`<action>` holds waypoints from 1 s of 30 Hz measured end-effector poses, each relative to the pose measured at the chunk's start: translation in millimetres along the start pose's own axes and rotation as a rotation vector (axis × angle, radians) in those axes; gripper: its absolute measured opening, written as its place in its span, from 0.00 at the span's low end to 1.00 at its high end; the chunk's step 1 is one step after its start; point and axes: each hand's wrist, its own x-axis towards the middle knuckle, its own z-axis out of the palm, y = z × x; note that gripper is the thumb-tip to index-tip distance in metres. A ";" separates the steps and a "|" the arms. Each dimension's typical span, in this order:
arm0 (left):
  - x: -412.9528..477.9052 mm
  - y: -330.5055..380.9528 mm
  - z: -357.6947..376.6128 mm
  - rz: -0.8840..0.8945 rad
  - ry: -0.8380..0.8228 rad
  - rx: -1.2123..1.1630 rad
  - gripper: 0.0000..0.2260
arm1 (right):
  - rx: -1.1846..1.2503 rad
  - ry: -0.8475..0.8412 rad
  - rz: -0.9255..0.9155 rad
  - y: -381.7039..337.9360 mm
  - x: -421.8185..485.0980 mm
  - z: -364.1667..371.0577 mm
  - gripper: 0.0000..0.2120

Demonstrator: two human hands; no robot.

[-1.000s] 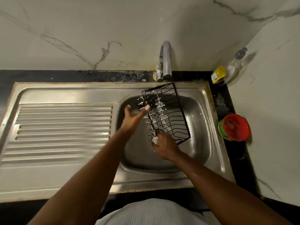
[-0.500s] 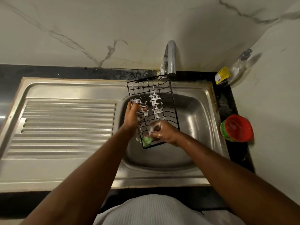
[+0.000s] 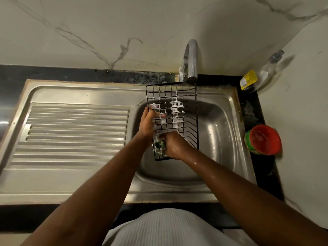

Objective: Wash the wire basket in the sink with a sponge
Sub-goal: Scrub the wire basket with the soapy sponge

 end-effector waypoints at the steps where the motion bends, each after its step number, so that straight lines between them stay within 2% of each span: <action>1: -0.7 0.2 0.6 -0.004 0.012 -0.017 0.28 | -0.044 -0.006 0.003 -3.2 0.7 -0.9 0.08; 3: -1.2 3.2 1.7 -0.001 0.052 -0.049 0.29 | -0.103 0.019 -0.026 -7.7 2.0 -1.6 0.04; 5: 0.8 6.8 2.1 0.005 0.070 -0.061 0.25 | -0.116 0.023 -0.083 -7.8 4.0 -3.9 0.04; 8: 3.9 5.9 -3.7 0.022 0.080 -0.058 0.19 | -0.083 -0.126 -0.083 -4.8 8.5 -11.6 0.08; 10: 4.1 3.1 -6.1 0.028 0.083 -0.079 0.21 | -0.085 -0.210 -0.077 -6.2 8.6 -12.3 0.10; 12: 4.7 0.9 -5.1 0.017 0.086 -0.092 0.25 | -0.119 -0.174 -0.088 -10.4 8.2 -9.1 0.06; 14: 3.8 0.8 -1.6 -0.007 0.064 -0.107 0.29 | -0.188 -0.091 -0.064 -10.0 9.8 -3.6 0.07; 16: 5.0 1.6 0.1 -0.019 0.043 -0.123 0.31 | -0.244 -0.087 -0.059 -11.4 11.6 -1.5 0.09; 20: 7.3 4.4 1.9 -0.039 0.086 -0.101 0.32 | -0.410 -0.213 -0.106 -20.4 11.2 -12.0 0.06; 22: 7.7 1.7 1.9 0.024 0.082 -0.015 0.28 | -0.349 -0.293 -0.124 -21.6 12.3 -24.1 0.03; 25: 2.7 0.7 1.4 0.167 0.061 0.114 0.16 | -0.177 -0.485 -0.099 -21.1 11.3 -42.2 0.05; 27: 0.9 3.7 0.3 0.224 0.032 0.149 0.14 | -0.093 -0.562 -0.094 -13.3 11.4 -50.8 0.04; 28: 1.3 5.9 -0.1 0.232 0.022 0.162 0.13 | -0.036 -0.529 -0.089 -9.8 10.7 -54.7 0.05; 30: 1.2 13.6 1.9 0.219 0.003 0.174 0.09 | 0.037 -0.324 -0.054 -0.4 12.6 -57.6 0.09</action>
